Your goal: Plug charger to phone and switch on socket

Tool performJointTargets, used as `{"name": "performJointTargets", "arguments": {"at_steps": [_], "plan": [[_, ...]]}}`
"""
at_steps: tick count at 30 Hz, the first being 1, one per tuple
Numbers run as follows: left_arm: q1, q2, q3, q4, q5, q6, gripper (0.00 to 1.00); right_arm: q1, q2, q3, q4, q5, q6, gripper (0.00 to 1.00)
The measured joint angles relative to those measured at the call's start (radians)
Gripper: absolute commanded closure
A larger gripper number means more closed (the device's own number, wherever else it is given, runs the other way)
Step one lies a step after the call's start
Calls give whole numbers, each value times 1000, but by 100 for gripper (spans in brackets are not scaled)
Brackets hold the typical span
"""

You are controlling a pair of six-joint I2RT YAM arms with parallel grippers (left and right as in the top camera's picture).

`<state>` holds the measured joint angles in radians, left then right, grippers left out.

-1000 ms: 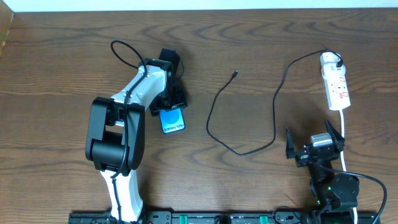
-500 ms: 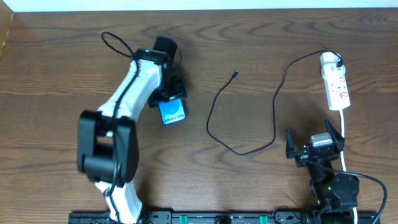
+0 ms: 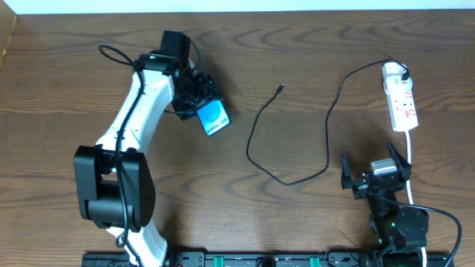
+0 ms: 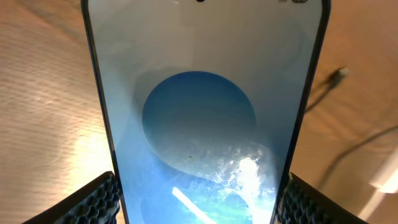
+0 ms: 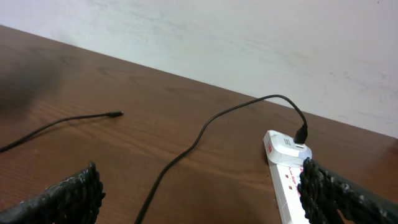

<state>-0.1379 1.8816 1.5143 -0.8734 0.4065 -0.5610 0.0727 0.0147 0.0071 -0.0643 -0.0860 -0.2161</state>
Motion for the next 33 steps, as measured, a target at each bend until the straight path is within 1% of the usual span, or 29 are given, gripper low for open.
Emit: {"name": "performJointTargets", "arguments": {"at_steps": [5,12,21,29,30,33], "plan": [[36,0,0,33,85,-55,33,0,0,0,0,0,0,1],[57,0,3,52,139,-103,33,0,0,0,0,0,0,1],[76,0,3,71,146,-139,32,0,0,0,0,0,0,1],[76,0,3,70,146,-143,32,0,0,0,0,0,0,1],[76,0,3,71,146,-143,31,0,0,0,0,0,0,1],[76,0,3,70,146,-141,21,0,0,0,0,0,0,1]]}}
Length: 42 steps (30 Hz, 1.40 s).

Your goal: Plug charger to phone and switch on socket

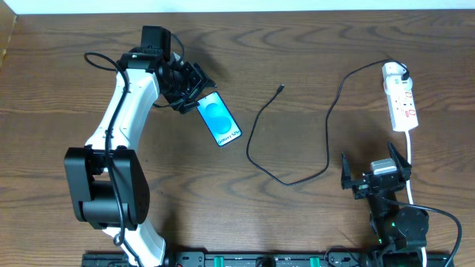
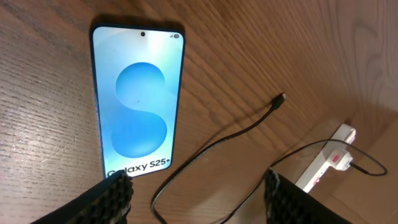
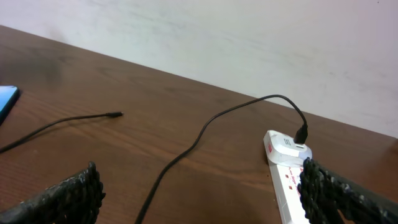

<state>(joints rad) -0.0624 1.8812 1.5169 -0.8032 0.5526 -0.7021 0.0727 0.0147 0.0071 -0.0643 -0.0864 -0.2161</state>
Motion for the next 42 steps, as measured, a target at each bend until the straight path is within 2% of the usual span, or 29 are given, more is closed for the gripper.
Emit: {"name": "performJointTargets", "arguments": {"at_steps": [1,2,3,8,19,23,34,42], "plan": [[0,0,0,0,0,0,18,0,0,0,0,0,0,1],[0,0,0,0,0,-1,10,0,0,0,0,0,0,1],[0,0,0,0,0,0,6,0,0,0,0,0,0,1],[-8,0,0,1,-42,22,0,0,0,0,0,0,0,1],[-214,0,0,19,-384,90,2,0,0,0,0,0,0,1],[-245,7,0,48,-463,97,2,0,0,0,0,0,0,1],[-245,174,0,61,-528,77,2,0,0,0,0,0,0,1],[-245,181,0,50,-553,35,2,0,0,0,0,0,0,1]]}}
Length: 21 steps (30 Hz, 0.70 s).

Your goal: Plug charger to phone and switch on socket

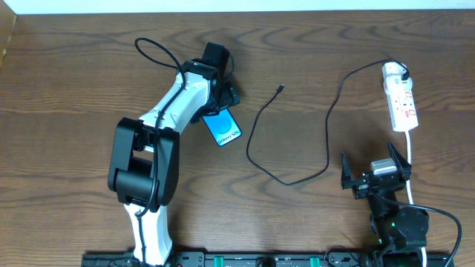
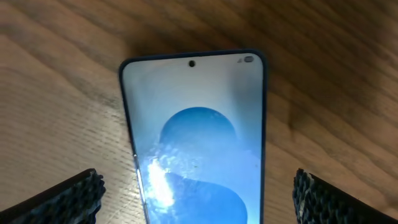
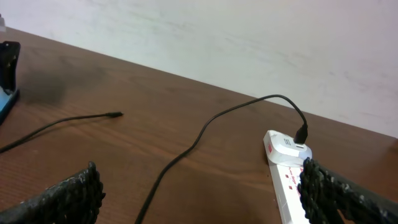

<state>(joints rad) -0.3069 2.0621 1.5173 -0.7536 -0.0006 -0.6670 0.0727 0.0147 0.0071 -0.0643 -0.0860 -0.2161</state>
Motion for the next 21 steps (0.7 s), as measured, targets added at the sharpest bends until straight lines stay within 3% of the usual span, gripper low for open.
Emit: {"name": "performJointTargets", "arguments": {"at_steps": [21], "plan": [[-18,13,0,6,-2,-41,2,0,0,0,0,0,0,1]]}}
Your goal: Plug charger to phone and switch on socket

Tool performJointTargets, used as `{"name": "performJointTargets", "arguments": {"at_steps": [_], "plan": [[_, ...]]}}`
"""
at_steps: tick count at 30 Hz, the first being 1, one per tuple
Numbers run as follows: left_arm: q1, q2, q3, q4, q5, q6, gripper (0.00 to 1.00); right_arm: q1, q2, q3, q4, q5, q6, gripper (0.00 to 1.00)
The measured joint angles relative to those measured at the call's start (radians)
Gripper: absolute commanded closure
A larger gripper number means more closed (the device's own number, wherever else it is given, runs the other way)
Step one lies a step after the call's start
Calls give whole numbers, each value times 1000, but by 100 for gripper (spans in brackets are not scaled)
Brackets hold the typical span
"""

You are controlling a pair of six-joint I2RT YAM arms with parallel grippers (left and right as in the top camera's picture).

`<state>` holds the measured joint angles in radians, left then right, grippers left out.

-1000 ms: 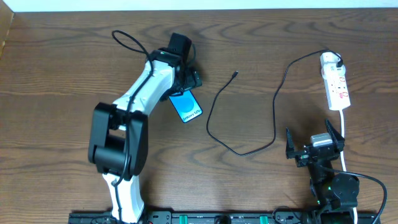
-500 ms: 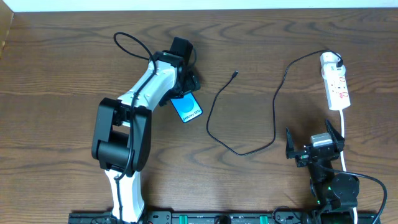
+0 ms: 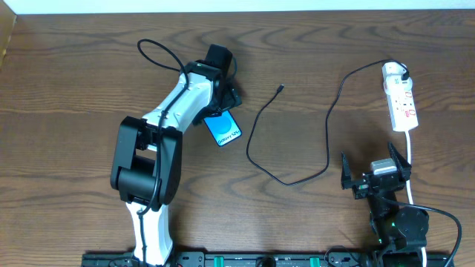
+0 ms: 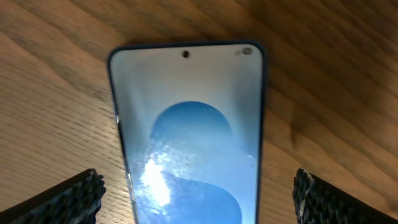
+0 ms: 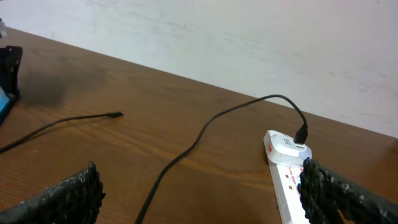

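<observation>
The phone point(image 3: 225, 131) lies face up on the table, its blue screen lit, filling the left wrist view point(image 4: 189, 137). My left gripper point(image 3: 220, 105) hovers over its top end, open, with fingers point(image 4: 68, 199) standing clear of both long edges. The black charger cable point(image 3: 256, 148) loops across the table; its free tip point(image 3: 280, 89) lies right of the phone, also seen at the tip point(image 5: 115, 114). Its plug point(image 5: 301, 133) sits in the white power strip point(image 3: 400, 106). My right gripper point(image 3: 375, 176) rests open near the front edge, empty.
The power strip point(image 5: 283, 165) lies at the far right, its white lead running toward the front past my right arm. A pale wall point(image 5: 249, 43) backs the table's far edge. Dark wood table point(image 3: 74, 74) surrounds everything.
My left gripper has come slightly closer to the phone, which looks a little larger in the left wrist view. The phone, cable and right arm have not moved.
My left gripper was shut on the phone's edges left of the cable tip. Then the phone lay flat on the table and the gripper was open, drawn back to the upper left. Then the open gripper stood over the phone's top end, and now slightly nearer.
</observation>
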<state>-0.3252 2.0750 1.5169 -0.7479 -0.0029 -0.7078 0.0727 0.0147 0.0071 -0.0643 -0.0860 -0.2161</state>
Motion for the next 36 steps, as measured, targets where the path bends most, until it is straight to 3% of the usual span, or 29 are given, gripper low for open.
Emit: {"name": "performJointTargets", "arguments": {"at_steps": [15,36], "plan": [[-32,44,1,5,-5,-2,2,0,0,0,0,0,0,1],[21,51,17,-160,-2,28,2,0,0,0,0,0,0,1]]}}
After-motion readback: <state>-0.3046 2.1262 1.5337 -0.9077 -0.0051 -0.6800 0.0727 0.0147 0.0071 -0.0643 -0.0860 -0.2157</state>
